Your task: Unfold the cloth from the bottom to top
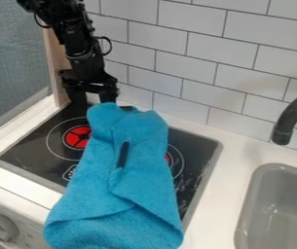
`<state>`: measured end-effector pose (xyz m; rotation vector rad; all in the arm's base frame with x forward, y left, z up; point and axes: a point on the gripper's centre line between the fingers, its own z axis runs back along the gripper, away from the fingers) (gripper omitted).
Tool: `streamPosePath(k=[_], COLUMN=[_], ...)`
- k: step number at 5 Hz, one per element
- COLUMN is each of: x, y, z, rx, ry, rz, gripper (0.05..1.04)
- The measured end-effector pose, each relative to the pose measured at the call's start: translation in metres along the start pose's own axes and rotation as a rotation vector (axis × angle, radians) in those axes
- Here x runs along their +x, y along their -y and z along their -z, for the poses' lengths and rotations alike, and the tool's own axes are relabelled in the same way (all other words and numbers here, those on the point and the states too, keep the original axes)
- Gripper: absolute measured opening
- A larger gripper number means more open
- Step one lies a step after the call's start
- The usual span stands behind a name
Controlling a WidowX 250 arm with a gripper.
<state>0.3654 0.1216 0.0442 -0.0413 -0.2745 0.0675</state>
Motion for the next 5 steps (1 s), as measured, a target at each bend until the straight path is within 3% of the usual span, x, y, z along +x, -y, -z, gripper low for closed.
streamPosePath(k=[1,4,5], x=[0.007,0.015,0.015], y=[0.0,0.013,0.013], z=[-0.02,-0.092,-0.095], rx=[0.019,0.011,0.016], ry=[0.038,0.15,0.156], rz=[0.011,0.02,0.022], gripper=[1.008,0.999,0.999])
